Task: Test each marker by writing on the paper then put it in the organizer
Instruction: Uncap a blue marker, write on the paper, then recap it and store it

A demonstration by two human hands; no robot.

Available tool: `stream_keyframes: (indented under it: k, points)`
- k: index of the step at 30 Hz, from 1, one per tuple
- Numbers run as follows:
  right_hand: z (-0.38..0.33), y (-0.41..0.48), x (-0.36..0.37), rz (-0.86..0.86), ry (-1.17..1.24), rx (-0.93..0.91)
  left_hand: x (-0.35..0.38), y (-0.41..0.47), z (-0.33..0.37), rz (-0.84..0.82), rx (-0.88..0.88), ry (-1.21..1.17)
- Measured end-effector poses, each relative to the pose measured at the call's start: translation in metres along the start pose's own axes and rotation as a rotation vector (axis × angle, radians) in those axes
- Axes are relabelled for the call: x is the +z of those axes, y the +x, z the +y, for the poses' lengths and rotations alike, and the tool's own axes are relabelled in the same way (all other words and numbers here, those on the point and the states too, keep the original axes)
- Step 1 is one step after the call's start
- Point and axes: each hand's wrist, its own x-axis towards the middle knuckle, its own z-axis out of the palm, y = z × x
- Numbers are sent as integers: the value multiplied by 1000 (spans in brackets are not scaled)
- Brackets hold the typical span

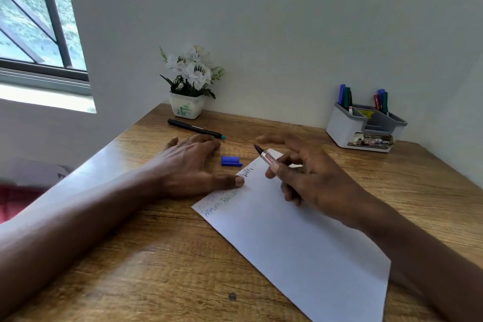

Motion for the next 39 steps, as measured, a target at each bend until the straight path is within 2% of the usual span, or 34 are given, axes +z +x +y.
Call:
stream_keyframes:
  k: [2, 5, 8, 11, 14, 16, 19, 27, 34, 39]
  points:
    - [-3, 1, 1, -81, 355, 69, 0, 1, 0, -15, -1, 1]
    - [-1, 1, 2, -335, 833, 173, 1, 1, 0, -24, 0, 4]
    - [4, 0, 0, -441, 1005, 162, 0, 2, 0, -34, -3, -2]
    - [5, 0, 4, -322, 894, 116, -1, 2, 0, -42, -4, -10]
    - [1, 1, 16, -100, 645, 131, -3, 2, 1, -46, -23, -34]
    - [-1, 2, 20, -18, 490, 125, -3, 3, 1, -67, -27, -24]
    - [-4, 0, 20, -25, 469, 114, -4, 4, 0, -73, -21, -14]
    - [-3, 6, 16, -103, 229, 133, -3, 4, 1, -66, -25, -11]
    - [2, 11, 29, 57, 60, 37, -3, 4, 2, -62, -25, -13]
    - [0, 12, 29, 7, 13, 13, -2, 5, -1, -53, -17, -12]
